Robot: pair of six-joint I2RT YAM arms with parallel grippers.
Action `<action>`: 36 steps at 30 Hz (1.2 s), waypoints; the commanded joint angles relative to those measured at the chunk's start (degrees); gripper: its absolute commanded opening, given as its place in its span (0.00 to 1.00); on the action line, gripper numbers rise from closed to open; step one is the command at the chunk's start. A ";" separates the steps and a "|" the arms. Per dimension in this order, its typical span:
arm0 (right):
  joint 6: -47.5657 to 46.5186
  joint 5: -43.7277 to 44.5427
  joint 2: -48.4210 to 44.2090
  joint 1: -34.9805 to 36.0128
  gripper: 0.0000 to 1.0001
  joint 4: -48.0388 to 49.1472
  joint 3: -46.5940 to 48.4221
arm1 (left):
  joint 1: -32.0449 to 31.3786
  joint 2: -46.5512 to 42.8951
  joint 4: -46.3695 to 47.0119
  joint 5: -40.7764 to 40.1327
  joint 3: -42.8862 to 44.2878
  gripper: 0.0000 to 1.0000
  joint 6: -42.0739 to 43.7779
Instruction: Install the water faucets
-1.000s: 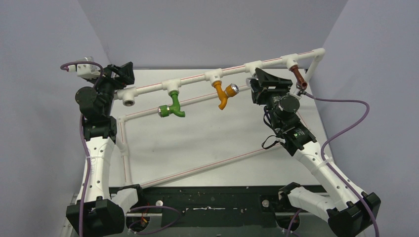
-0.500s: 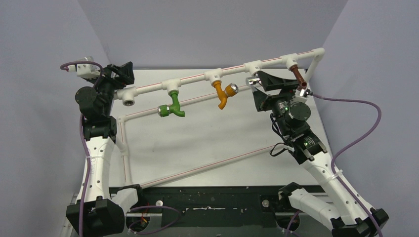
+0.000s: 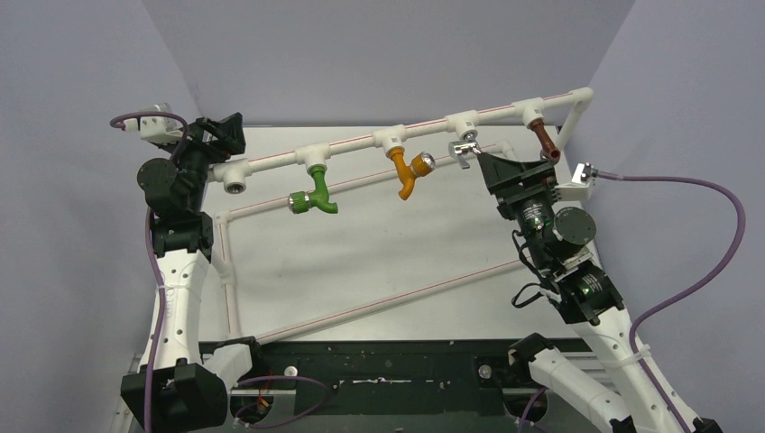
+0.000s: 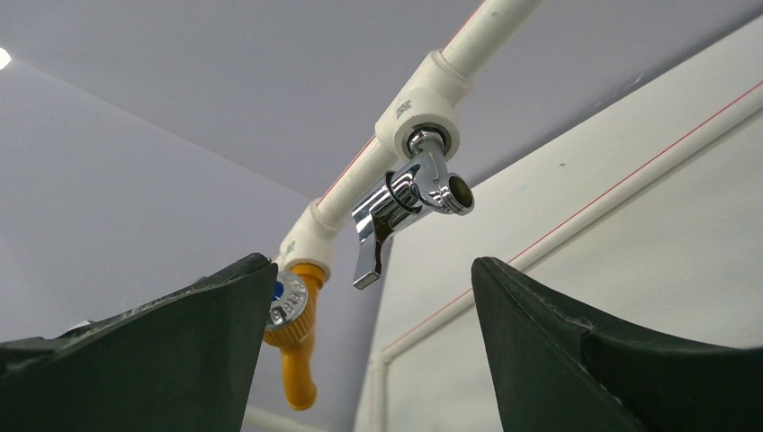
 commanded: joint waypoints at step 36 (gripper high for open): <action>-122.67 -11.66 10.97 1.49 0.72 24.52 -4.24 | 0.66 5.82 -15.16 1.31 -5.73 0.90 -0.14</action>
